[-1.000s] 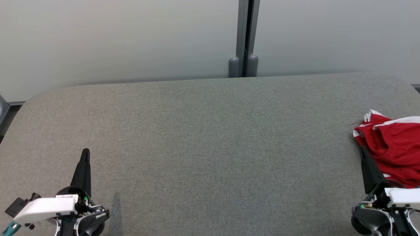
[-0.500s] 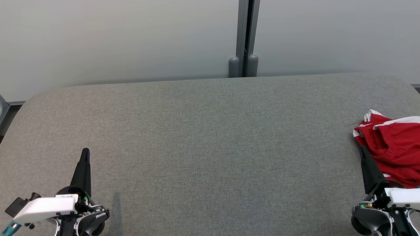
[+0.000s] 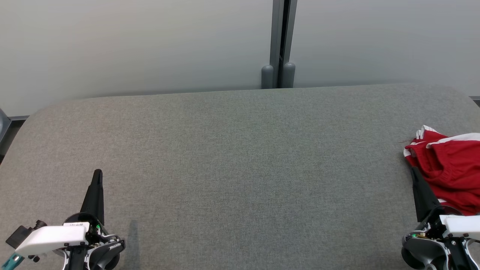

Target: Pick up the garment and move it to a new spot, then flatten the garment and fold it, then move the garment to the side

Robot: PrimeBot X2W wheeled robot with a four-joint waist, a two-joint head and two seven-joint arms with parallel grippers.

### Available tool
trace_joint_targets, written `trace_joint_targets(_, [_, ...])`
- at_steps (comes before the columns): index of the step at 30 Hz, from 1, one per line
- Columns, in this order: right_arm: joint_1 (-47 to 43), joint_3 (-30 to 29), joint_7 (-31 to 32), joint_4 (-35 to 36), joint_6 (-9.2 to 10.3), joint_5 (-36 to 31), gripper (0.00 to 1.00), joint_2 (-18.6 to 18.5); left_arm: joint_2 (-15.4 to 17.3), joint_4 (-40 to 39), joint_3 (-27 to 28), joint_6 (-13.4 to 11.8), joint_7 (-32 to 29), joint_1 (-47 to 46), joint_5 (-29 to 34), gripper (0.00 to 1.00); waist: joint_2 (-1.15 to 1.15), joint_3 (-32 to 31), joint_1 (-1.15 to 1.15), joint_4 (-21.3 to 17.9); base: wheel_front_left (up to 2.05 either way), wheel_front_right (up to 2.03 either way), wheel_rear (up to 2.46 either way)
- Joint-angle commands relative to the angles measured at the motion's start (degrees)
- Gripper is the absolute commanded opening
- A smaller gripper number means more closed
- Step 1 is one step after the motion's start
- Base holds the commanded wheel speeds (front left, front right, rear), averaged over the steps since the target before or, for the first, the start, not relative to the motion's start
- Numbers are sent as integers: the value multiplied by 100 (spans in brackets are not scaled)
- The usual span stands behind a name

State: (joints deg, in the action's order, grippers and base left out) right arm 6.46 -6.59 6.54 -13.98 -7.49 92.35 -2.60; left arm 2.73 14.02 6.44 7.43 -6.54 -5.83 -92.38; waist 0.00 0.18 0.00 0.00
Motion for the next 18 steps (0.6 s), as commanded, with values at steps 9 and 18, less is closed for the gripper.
trace_joint_targets(9, [-54,-8,18,19,0,14,0,-52,29,-15,21,20,-19,-77,-9,0,0,0,0,0,0,0,0])
trace_joint_targets(18, [-54,-8,18,19,0,14,0,-53,29,-15,21,20,-19,-77,-9,0,0,0,0,0,0,0,0])
